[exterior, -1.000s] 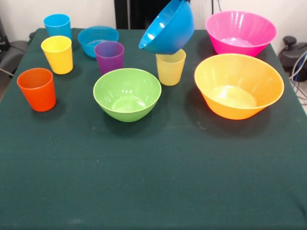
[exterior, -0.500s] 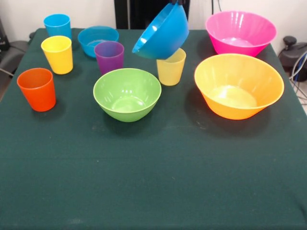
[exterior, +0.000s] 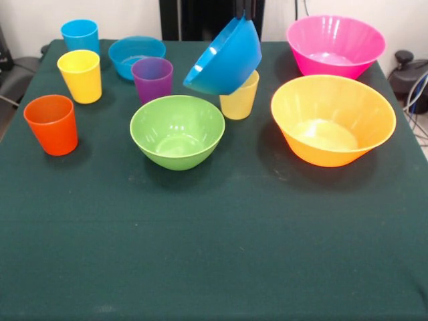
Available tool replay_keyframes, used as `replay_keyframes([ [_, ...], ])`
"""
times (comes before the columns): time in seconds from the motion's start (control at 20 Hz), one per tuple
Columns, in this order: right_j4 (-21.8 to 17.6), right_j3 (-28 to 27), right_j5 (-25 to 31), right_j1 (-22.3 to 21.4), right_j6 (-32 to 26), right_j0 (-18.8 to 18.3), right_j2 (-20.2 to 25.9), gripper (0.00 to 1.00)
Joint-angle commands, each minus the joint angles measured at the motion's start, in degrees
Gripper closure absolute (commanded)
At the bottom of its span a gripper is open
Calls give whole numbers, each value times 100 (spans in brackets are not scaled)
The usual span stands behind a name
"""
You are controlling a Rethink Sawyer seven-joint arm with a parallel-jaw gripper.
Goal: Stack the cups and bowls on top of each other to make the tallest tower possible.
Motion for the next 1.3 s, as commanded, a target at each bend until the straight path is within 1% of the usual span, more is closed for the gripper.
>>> replay_keyframes([
  [0.05,-478,351,-13,46,-53,-52,276,100],
  [0.2,-527,367,-143,104,19,-12,253,100],
  [0.3,-421,449,-243,127,78,-107,375,100],
  [0.45,-168,568,-115,48,-1,-392,635,100],
  [0.65,10,778,-156,-24,-46,-764,1028,100],
  [0.8,52,907,-104,-110,-84,-965,1258,100],
  [0.9,120,1059,-66,-166,-192,-1260,1561,100],
  [1.0,242,1158,123,-239,-398,-1630,1922,100],
  [1.05,311,1201,317,-356,-598,-1865,2121,100],
  [1.25,143,1208,507,-466,-746,-2206,2389,100],
  [1.3,83,1195,512,-470,-710,-2224,2409,100],
])
